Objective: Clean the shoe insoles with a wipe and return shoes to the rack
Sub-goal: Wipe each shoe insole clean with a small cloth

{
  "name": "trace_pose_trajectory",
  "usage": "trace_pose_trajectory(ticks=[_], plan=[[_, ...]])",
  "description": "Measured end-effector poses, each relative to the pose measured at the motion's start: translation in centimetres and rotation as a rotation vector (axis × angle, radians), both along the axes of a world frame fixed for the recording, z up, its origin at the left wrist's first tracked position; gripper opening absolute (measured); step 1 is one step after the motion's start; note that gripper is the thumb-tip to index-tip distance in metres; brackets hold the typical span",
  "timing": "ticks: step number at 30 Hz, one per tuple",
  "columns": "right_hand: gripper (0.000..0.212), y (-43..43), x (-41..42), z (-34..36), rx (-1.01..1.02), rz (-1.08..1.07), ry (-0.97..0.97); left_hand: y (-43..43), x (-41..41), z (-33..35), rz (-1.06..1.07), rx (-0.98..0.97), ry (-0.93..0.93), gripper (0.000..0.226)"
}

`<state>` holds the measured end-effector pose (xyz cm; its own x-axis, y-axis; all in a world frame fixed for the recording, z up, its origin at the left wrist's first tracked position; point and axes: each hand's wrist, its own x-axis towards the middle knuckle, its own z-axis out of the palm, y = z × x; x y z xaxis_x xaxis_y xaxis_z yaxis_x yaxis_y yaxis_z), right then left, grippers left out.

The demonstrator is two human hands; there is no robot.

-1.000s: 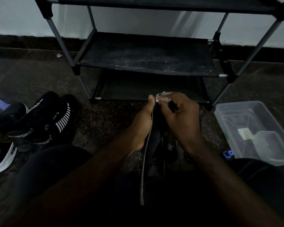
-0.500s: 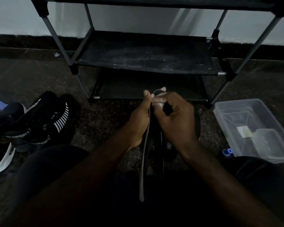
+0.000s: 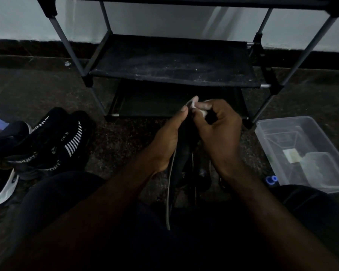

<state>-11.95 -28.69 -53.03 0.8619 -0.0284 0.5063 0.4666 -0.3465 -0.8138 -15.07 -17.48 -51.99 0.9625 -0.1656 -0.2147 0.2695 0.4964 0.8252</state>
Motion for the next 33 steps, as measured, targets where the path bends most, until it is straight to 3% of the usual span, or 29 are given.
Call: trace_pose_trajectory(ticks=[3, 7, 12, 20, 28, 33], plan=[[0.008, 0.0, -0.4, 0.1, 0.056, -0.006, 0.032, -0.1, -0.1, -0.2, -0.011, 0.041, 0.005, 0.046], [0.007, 0.7, -1.3, 0.7, -0.06, 0.104, -0.088, 0.2, 0.0, -0.6, 0.055, 0.1, -0.024, 0.056], [0.01, -0.5, 0.0, 0.6, -0.015, 0.018, 0.024, 0.1, 0.0, -0.9, -0.009, 0.081, 0.018, 0.066], [0.015, 0.9, -1.9, -0.4, -0.193, 0.333, -0.039, 1.2, 0.7, -0.1, 0.064, -0.05, 0.002, 0.065], [0.008, 0.3, -0.1, 0.2, -0.243, 0.025, -0.08, 0.6, 0.1, -1.0, 0.038, 0.051, 0.037, 0.057], [0.006, -0.7, 0.2, 0.2, -0.292, 0.043, -0.006, 0.6, 0.4, -1.2, 0.075, 0.09, 0.044, 0.06]])
